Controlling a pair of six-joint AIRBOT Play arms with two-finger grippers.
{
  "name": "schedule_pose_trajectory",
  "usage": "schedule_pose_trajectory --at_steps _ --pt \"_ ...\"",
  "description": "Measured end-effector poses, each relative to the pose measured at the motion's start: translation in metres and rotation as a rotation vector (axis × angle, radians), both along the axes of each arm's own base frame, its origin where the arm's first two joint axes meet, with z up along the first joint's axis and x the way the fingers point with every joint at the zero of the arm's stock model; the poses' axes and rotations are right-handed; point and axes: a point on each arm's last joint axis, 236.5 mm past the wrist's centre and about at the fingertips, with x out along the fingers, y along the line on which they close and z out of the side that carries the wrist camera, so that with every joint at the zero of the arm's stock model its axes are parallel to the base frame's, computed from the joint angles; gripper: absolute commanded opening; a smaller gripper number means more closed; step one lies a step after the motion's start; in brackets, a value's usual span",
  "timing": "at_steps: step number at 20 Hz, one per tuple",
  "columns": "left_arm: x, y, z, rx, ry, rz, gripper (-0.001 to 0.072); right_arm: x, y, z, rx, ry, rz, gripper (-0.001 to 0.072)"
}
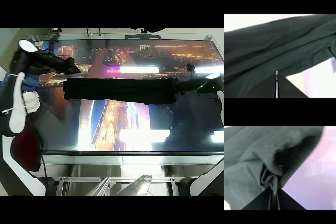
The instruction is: Fold the shirts.
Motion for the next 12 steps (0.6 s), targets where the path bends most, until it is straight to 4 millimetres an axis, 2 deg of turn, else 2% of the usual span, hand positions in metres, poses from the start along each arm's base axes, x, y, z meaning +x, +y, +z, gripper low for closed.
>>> schedule_pose_trajectory --at_steps 4,7,9,12 --pt "0.002 -0.063 -0.04 0.001 0.002 -0.058 0.0013 0.01 0.011 0.058 0.01 -0.074 0.035 0.0023" --pt "-0.001 -0.122 -0.074 0.001 -0.015 -0.098 0.0013 0.008 0.025 0.11 0.013 -0.13 0.075 0.0023" --pt "-0.007 -0.162 -0.09 -0.002 -0.038 -0.125 0.0014 0.003 0.045 0.148 0.026 -0.176 0.109 0.0023" --pt "-0.015 -0.212 -0.1 -0.011 -0.095 -0.147 0.0015 -0.007 0.089 0.203 0.087 -0.255 0.167 0.0023"
